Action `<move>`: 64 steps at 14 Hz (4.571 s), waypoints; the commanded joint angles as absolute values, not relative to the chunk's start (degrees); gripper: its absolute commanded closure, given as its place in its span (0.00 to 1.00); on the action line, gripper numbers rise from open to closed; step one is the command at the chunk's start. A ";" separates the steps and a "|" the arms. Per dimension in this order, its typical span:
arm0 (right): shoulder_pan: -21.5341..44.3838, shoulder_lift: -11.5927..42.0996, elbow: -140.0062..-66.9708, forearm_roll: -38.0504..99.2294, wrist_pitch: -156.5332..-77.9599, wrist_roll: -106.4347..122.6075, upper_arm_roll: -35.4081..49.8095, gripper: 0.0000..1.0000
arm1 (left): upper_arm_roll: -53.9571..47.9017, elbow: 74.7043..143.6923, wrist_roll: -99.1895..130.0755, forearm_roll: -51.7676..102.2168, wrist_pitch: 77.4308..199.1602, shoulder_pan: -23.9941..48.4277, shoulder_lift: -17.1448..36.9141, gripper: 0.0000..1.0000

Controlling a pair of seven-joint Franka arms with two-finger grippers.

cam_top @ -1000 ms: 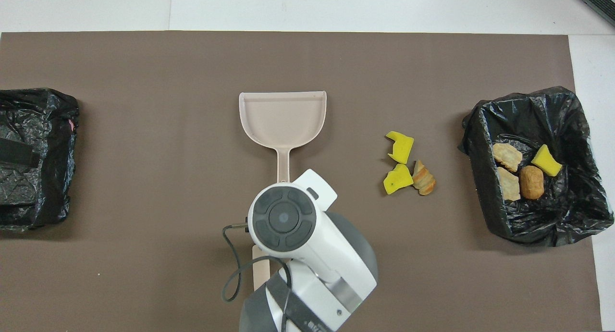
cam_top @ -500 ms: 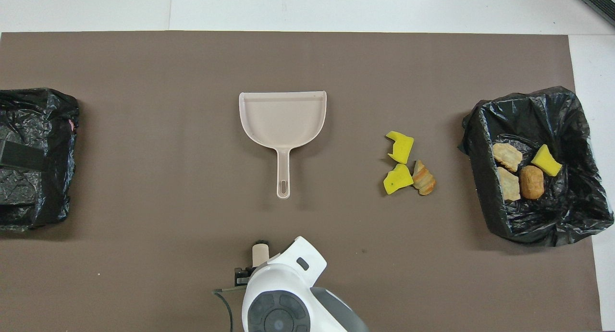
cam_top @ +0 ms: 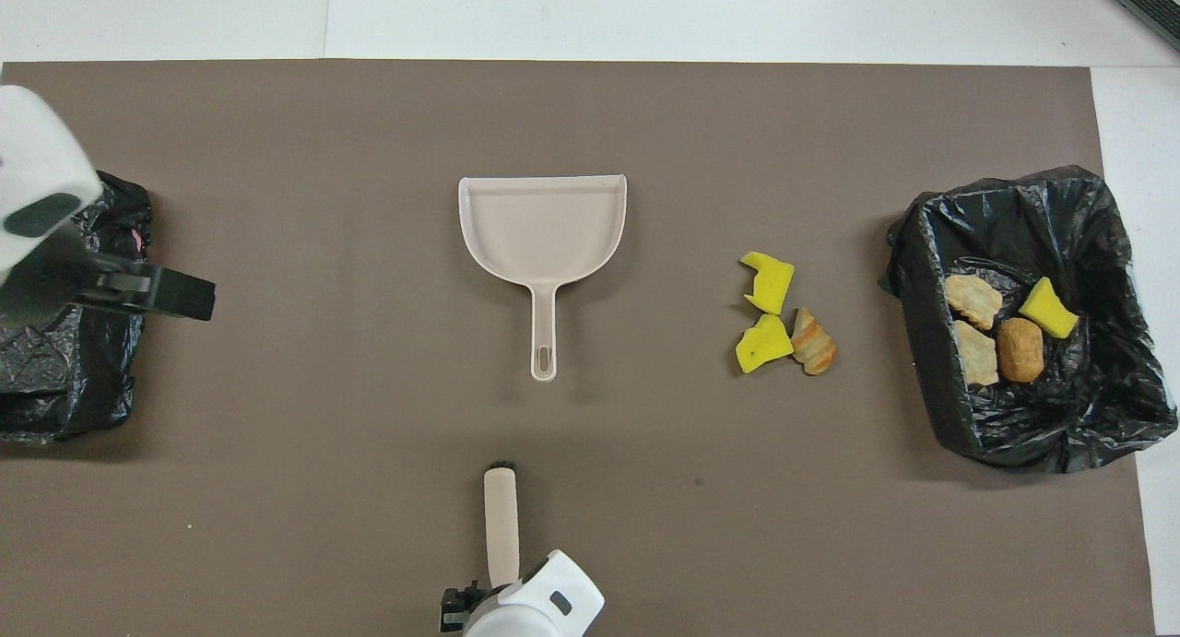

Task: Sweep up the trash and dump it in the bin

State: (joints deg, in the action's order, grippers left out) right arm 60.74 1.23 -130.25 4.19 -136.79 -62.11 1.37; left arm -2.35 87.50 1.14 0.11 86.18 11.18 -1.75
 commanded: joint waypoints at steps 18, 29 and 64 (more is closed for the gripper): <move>64.08 3.96 -128.94 5.36 -134.57 -67.93 0.97 1.00 | -1.67 104.33 32.96 2.55 128.57 35.15 17.66 0.00; 40.20 -10.01 -129.90 4.31 -111.90 -46.44 0.79 1.00 | -1.23 102.57 32.78 -2.18 130.17 35.60 21.36 0.52; 19.58 6.32 -129.30 6.31 -130.08 -13.88 1.14 1.00 | -1.23 117.24 -49.66 -10.46 120.15 31.03 7.91 1.00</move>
State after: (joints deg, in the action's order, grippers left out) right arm 16.27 3.18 -131.81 3.01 -129.31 -12.40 0.90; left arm -1.76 113.68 -48.42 -10.88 119.44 30.54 10.54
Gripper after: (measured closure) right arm 0.744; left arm 0.683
